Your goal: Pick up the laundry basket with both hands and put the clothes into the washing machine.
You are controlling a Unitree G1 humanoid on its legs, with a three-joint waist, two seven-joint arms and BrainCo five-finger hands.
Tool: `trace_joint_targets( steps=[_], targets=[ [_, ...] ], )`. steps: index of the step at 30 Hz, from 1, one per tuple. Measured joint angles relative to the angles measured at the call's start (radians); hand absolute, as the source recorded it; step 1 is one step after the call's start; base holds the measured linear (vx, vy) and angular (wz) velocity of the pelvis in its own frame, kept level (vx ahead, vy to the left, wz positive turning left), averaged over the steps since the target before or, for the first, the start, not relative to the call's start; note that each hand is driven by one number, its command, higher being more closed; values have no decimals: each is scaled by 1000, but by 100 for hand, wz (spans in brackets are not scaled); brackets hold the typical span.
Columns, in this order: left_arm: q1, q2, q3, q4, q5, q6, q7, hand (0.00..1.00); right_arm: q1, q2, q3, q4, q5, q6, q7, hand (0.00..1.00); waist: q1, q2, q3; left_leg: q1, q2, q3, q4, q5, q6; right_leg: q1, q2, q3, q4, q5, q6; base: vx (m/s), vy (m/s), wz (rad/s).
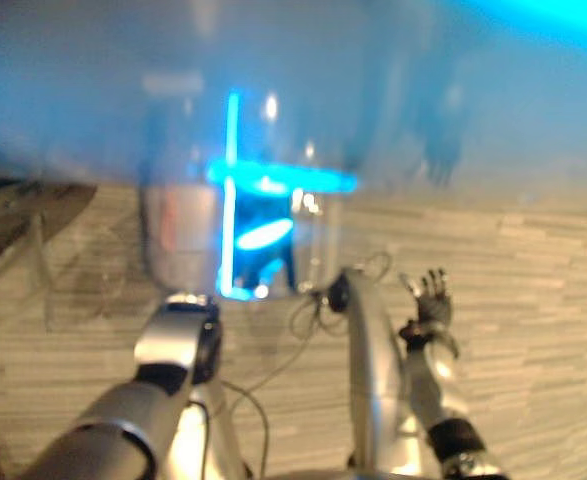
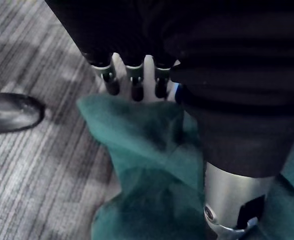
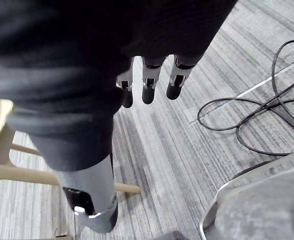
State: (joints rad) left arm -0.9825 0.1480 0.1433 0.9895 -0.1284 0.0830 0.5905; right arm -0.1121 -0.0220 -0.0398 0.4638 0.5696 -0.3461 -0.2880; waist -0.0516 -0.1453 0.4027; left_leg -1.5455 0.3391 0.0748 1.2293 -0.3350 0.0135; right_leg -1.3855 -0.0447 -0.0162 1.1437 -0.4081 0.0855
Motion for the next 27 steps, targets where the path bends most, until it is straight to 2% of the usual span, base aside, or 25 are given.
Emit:
trace_joint_targets(
  steps=[1,2,3,4,5,7,8,9,10,11,12,14,15,16,17,18,20,23,27],
  targets=[
    [-1,0,0,0,-8,1,1,100,6,7,-2,0,-1,1,3,0,-3,-2,-3,0,8,16,-3,-1,1,-8,-1,5,24,-1,1,-35,8,-7],
    [-13,0,-8,-2,-23,5,1,100,20,15,-3,-1,-1,3,8,0,-12,-2,0,-9,11,35,35,-7,-20,-11,-3,9,65,-17,-13,28,-27,20],
    [-18,2,-14,-4,-47,24,11,100,44,16,-2,-21,-2,0,12,0,-14,0,5,-20,6,-18,234,-33,-26,-6,12,14,76,-21,8,63,-28,12],
    [-19,5,-14,-4,-57,32,19,100,41,16,-1,-19,-2,1,13,0,-13,7,2,10,9,-42,250,-67,-46,-16,25,17,83,-19,24,59,66,-27],
    [-32,9,-15,-7,-60,34,25,100,21,18,-6,-23,-1,2,19,0,-12,23,8,41,8,-39,209,-215,5,-27,38,23,88,-5,40,-1,83,-39],
    [-60,3,-33,-89,-61,34,26,100,41,20,-5,-77,-3,0,36,0,-12,-19,33,3,29,13,184,-214,3,-81,29,40,167,-6,19,-75,-7,12],
    [-88,19,-76,-102,-60,33,23,100,35,25,-22,-76,-7,3,41,0,-31,-28,46,-38,30,27,207,-198,-40,-76,25,34,148,-30,8,-52,-98,53],
    [-88,14,-89,-102,-61,38,23,100,33,24,-43,-55,-9,5,42,0,-33,-10,46,-11,27,-36,278,-205,-61,-76,51,25,166,-22,23,10,-83,31],
    [-103,11,-89,-103,-63,41,27,100,33,24,-47,-61,-9,2,43,0,-24,-8,57,-5,27,-34,270,-248,8,-77,58,26,163,-21,22,-9,-2,-19],
    [-134,15,-93,-134,-61,35,27,100,33,26,-39,-71,-10,1,49,0,-15,-34,81,-14,31,-4,237,-238,-13,-106,52,45,147,-14,10,-50,24,-29],
    [-154,17,-96,-140,-60,28,25,100,38,22,-40,-85,-9,10,53,0,-23,-42,84,-36,38,18,226,-220,-19,-122,40,44,145,-7,5,-89,28,-16],
    [-196,18,-102,-140,-59,23,25,100,40,14,-52,-100,-9,14,53,0,-31,-45,102,-65,46,33,230,-202,0,-145,41,53,134,17,35,-102,-3,-5],
    [-219,19,-103,-141,-57,9,21,100,39,7,-66,-98,-9,13,54,0,-32,-44,103,-88,46,42,221,-199,-3,-171,41,59,120,22,30,-114,14,-25],
    [-226,25,-102,-148,-58,1,20,100,39,2,-70,-86,-9,14,54,0,-37,-38,107,-96,48,48,221,-178,14,-181,41,61,116,41,28,-75,17,-25],
    [-222,25,-101,-148,-59,1,21,100,40,3,-74,-79,-9,15,53,0,-41,-37,108,-96,48,51,228,-170,30,-182,40,66,122,54,38,-51,12,-9],
    [-220,21,-101,-148,-66,-1,21,100,41,4,-82,-62,-9,17,53,0,-43,-37,108,-94,49,58,240,-171,32,-187,41,77,132,83,51,-34,-11,4],
    [-210,20,-99,-161,-107,-8,19,100,41,4,-83,-54,-10,22,53,0,-40,-37,108,-94,54,60,253,-166,40,-191,40,78,149,94,58,-15,-19,4],
    [-146,-2,-91,-218,-168,-55,20,100,42,8,-92,-48,-22,21,52,0,-39,-37,108,-89,60,47,286,-163,46,-190,39,76,195,80,58,-2,-36,6],
    [-65,-98,-90,-365,-184,-150,24,100,43,15,-118,-31,-30,21,42,0,-34,-37,108,-66,43,27,313,-163,46,-183,24,70,273,45,37,-27,-86,29]
  ],
)
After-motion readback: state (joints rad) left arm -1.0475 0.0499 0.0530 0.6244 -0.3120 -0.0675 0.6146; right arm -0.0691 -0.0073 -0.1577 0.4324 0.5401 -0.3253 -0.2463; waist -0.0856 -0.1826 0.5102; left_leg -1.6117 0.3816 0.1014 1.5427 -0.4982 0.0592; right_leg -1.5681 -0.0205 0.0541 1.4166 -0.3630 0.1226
